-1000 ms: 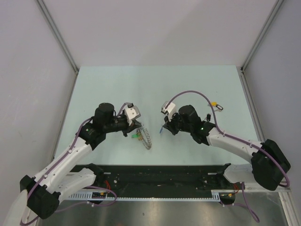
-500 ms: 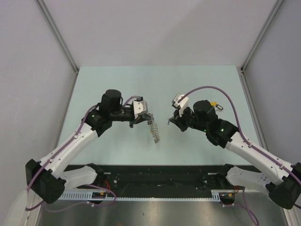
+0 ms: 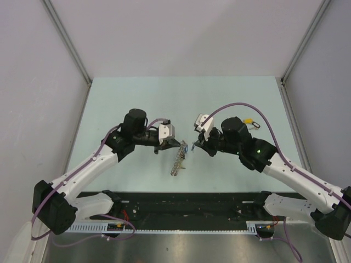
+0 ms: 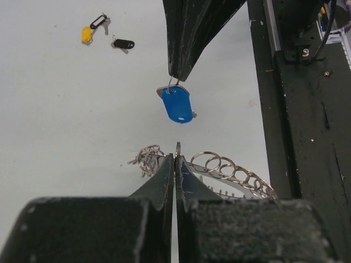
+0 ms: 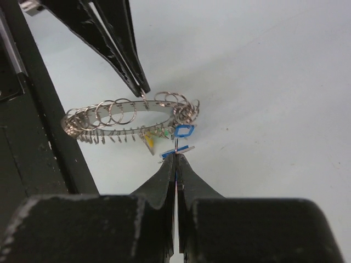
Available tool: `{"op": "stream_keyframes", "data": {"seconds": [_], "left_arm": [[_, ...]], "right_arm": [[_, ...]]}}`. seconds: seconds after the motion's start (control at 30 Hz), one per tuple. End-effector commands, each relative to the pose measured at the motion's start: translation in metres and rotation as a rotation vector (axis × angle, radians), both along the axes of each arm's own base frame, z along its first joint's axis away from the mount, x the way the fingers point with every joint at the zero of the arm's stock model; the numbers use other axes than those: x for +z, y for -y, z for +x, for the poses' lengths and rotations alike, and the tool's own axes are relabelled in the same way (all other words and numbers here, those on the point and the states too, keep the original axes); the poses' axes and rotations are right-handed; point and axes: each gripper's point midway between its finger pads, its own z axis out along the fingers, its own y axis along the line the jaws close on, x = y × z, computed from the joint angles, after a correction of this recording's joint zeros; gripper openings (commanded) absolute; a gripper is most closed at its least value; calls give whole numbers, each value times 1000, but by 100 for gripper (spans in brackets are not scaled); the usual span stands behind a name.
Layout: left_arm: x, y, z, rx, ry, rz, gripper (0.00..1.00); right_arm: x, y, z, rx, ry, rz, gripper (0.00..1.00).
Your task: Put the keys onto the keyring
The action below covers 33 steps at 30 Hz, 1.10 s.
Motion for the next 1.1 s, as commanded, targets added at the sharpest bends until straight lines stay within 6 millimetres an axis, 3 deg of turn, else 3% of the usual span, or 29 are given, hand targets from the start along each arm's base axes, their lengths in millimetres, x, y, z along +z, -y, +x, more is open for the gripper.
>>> {"op": "stream_keyframes", "data": {"seconds": [0.0,0.43,1.07], "left_arm": [[28,10,-8,-55,76,-125,0],[35,21,-13,-89,10,-215,0],[33,23,-11,-83,-2,-213,0]], "right_arm": [[19,-9,-5,59,63,9,0],[3,-14,-7,84,46,-30,0],[11,-19,-15,131,50,6,0]]}}
